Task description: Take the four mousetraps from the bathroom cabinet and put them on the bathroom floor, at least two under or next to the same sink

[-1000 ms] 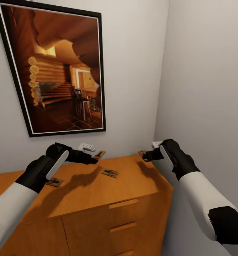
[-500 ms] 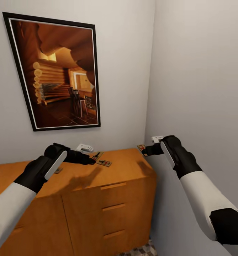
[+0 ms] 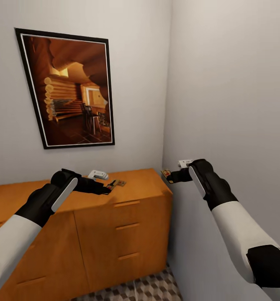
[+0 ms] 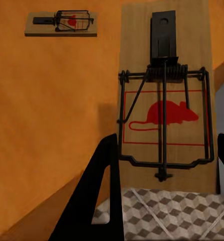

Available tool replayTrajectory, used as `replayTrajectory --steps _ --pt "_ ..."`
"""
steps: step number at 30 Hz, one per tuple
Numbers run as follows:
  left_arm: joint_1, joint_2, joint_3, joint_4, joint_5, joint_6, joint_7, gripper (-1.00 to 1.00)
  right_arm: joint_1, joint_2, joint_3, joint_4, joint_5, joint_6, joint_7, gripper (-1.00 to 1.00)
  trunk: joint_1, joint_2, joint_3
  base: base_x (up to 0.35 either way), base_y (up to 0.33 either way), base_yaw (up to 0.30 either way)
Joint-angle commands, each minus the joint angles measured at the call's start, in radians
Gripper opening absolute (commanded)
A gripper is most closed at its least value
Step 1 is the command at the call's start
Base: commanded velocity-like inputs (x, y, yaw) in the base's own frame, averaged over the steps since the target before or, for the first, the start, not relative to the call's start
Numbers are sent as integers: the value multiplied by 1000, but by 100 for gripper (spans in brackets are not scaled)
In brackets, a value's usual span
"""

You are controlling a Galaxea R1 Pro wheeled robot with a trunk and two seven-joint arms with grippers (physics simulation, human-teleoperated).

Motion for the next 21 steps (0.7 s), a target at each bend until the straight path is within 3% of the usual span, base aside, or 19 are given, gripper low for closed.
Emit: replayTrajectory --steps 1,17,21 --pt "-1 1 -1 0 -10 1 -10 -100 -1 -1 3 -1 -12 4 -8 -100 0 -1 -1 -168 -43 0" --pt "-1 1 -2 6 -9 1 -10 -100 -1 0 3 3 -14 4 -8 -100 0 -1 -1 -32 -7 0" --pt "-1 1 -1 6 -9 1 -10 -100 0 0 3 6 -14 4 -8 -100 0 -1 -1 -191 0 0"
